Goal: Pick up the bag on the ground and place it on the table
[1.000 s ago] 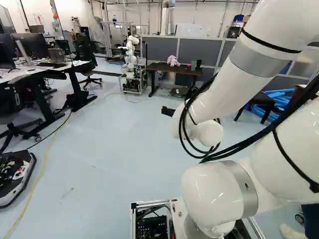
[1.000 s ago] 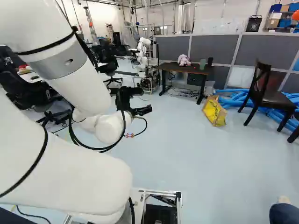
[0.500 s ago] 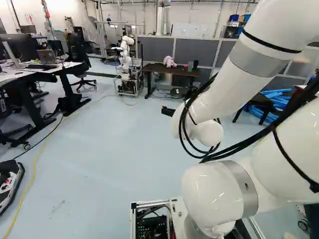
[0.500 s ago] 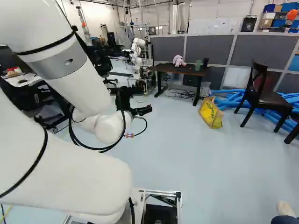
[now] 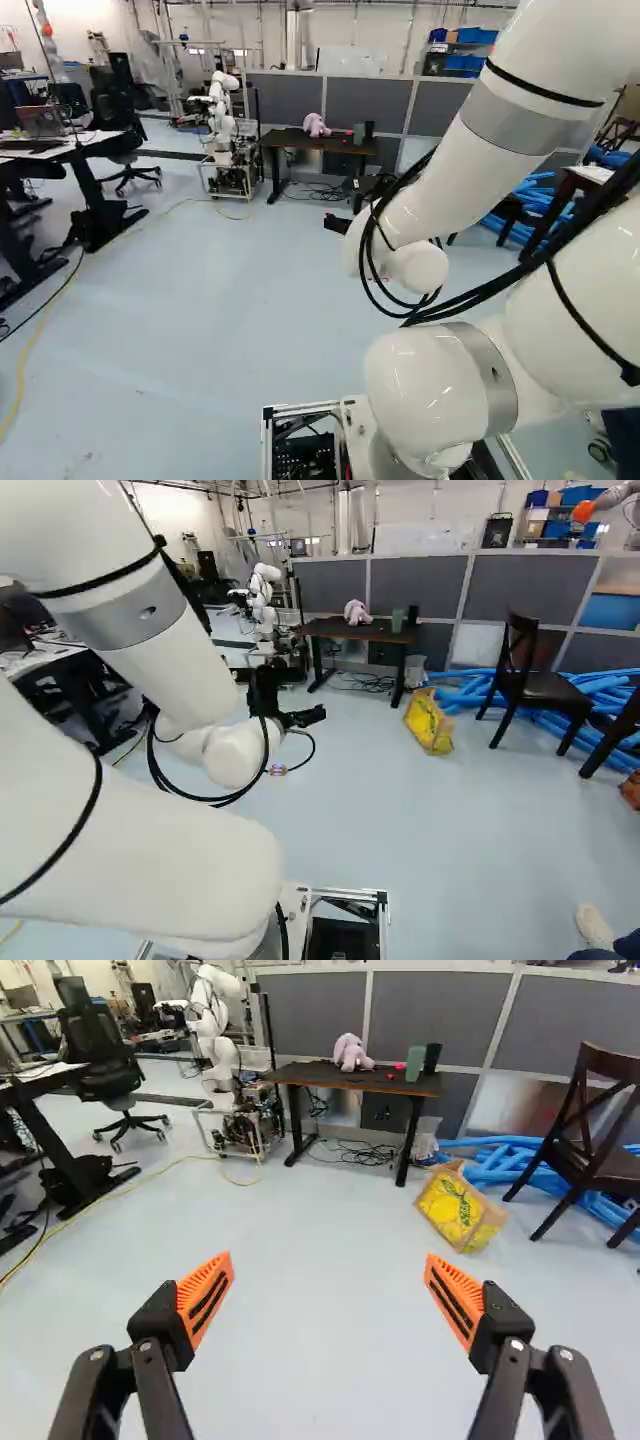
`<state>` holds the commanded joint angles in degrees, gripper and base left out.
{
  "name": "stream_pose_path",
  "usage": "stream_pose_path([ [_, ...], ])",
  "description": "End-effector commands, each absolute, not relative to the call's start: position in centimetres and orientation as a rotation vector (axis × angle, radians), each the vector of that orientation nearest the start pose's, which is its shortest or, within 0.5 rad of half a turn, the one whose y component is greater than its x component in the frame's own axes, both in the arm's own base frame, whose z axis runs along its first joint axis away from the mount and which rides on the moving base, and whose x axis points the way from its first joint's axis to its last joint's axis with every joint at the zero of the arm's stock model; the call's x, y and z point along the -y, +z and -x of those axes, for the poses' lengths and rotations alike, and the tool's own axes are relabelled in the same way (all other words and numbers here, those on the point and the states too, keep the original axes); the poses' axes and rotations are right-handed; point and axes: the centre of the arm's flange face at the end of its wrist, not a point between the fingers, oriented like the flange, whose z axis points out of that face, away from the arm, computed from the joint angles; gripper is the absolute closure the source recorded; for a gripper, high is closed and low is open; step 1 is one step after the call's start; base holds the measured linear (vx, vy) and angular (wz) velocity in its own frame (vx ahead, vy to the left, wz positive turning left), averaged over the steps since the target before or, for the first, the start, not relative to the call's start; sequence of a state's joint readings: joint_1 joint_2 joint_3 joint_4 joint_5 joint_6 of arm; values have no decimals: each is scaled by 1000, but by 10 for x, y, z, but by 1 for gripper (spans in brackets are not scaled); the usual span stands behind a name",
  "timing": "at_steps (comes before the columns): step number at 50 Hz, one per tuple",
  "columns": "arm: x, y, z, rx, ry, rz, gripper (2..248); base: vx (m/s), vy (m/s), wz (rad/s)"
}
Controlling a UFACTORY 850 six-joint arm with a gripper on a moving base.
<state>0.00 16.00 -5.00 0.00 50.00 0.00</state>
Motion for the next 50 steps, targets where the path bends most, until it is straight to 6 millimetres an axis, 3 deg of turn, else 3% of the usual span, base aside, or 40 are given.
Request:
stream_pose_path([
  [50,0,366,-270,0,-1824,2558,3,218,-99,-208],
])
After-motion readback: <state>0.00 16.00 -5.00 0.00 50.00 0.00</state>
